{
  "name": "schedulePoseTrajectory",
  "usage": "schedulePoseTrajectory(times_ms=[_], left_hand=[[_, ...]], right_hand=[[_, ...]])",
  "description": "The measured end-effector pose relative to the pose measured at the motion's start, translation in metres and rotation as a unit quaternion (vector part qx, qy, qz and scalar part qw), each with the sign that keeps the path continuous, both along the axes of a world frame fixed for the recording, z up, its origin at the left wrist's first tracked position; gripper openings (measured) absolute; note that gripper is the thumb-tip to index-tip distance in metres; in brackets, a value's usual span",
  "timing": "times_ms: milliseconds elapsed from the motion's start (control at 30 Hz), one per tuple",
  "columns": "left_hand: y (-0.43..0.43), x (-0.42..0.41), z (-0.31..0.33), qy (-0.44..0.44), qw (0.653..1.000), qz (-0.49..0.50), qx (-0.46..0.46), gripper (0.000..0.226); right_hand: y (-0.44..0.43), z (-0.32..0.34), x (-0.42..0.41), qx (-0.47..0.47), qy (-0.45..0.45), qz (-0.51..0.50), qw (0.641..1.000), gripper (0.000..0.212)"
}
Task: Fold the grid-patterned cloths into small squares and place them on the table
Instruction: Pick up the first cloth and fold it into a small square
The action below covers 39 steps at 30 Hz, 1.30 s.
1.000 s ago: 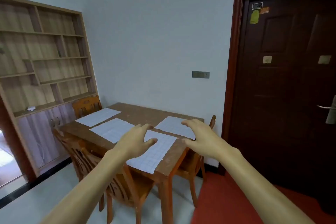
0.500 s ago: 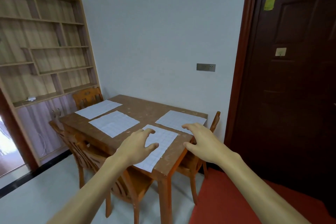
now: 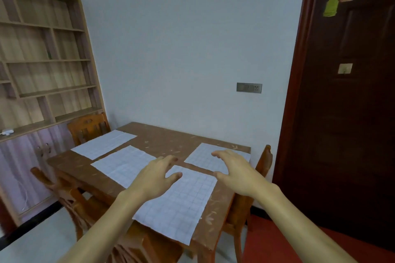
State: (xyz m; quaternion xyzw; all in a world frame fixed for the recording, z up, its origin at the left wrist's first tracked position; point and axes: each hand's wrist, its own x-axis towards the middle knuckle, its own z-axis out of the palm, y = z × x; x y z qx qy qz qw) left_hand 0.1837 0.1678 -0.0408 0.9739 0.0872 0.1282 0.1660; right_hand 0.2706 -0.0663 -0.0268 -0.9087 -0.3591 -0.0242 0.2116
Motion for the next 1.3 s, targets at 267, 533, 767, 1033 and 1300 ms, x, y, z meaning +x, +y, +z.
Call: schedulePoseTrajectory(times_ms=[267,533,767,1033,1300], left_hand=[[0.068,0.059,-0.034,0.044,0.998,-0.013,-0.033,0.053],[0.109,0.140,-0.078,0.085,0.995,-0.004,-0.058,0.059],[0.134,0.229,-0.114,0.116,0.991,-0.001,-0.065,0.059],[0.126,0.310,-0.167,0.223,0.973,-0.009,-0.058,0.049],[0.136,0.369,-0.227,0.291,0.951,-0.034,-0.100,0.047]], right_hand=[[0.062,-0.027,0.060,-0.016,0.034,-0.013,0.999,0.057],[0.094,-0.081,0.149,-0.033,0.082,-0.031,0.996,0.058],[0.113,-0.139,0.245,-0.035,0.138,-0.045,0.989,0.058],[0.122,-0.201,0.339,-0.060,0.218,-0.058,0.972,0.055],[0.130,-0.276,0.397,-0.093,0.275,-0.085,0.953,0.061]])
